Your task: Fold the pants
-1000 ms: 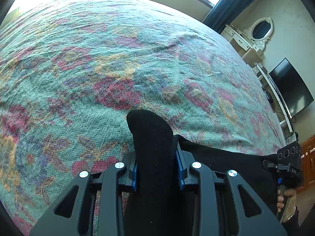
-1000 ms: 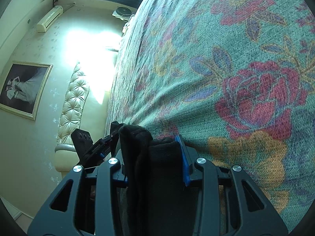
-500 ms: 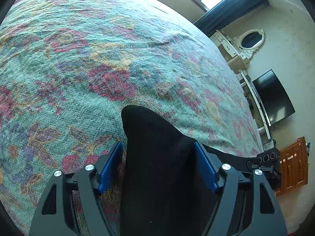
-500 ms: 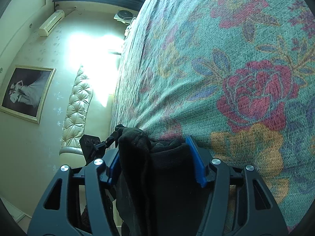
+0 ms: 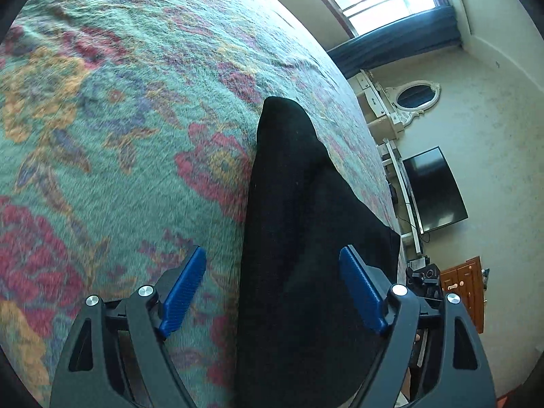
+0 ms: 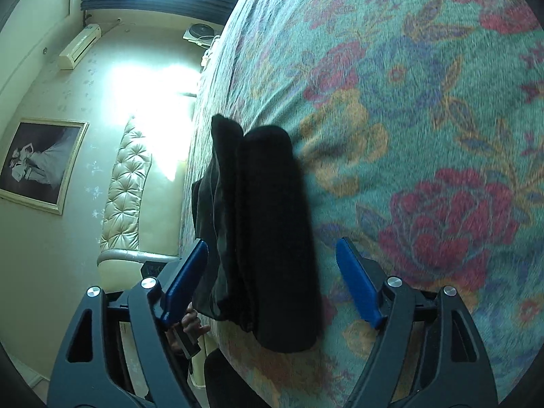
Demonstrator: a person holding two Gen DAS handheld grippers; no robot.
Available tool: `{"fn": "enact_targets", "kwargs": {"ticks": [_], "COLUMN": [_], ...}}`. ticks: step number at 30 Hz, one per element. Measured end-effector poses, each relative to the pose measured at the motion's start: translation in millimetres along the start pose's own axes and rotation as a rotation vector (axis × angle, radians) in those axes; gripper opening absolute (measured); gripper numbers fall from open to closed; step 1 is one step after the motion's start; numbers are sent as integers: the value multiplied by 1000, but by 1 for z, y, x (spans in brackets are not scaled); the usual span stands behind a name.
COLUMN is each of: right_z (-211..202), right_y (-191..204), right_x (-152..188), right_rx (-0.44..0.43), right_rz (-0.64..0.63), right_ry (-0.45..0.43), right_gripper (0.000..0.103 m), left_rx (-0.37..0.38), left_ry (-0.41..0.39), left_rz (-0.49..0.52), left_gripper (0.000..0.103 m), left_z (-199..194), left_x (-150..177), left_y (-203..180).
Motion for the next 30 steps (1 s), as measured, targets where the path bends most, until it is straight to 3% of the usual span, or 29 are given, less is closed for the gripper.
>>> {"fn": "enact_targets", "kwargs": {"ticks": [4, 12, 20, 22, 24, 30], "right_z": [11, 26, 38, 42, 42, 40], "right_y": [10, 21, 33, 35, 34, 25], "right_x": [29, 46, 54, 57, 57, 58], "right_rx": [3, 45, 82, 107, 141, 129], "right_rz": [-47, -75, -123, -128, -134, -111], "right_ry": [44, 15, 29, 27, 26, 25], "right_gripper": [83, 90, 89, 83, 69, 51], "left_rx": [19, 68, -1, -25, -44, -24], "left_ry": [11, 18, -50, -57, -68, -102], "left_rz": [-7, -19, 21, 50, 76, 57], "left_gripper": [80, 84, 87, 87, 87, 83], "left_z": [-15, -13, -4, -2, 1, 1], "left_x": [32, 63, 72, 74, 75, 74], "left_y": [-1, -15, -28, -30, -32, -26]}}
Point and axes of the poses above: each gripper's, at about its wrist camera, not at the fingertips, and z roughly the way its jaws point, y to its left, x to its underside, the point moved 3 cm from there along z, roughly the way its jaws point, and after that the axes turned 4 degrees about -x, right-handed, at the moved point
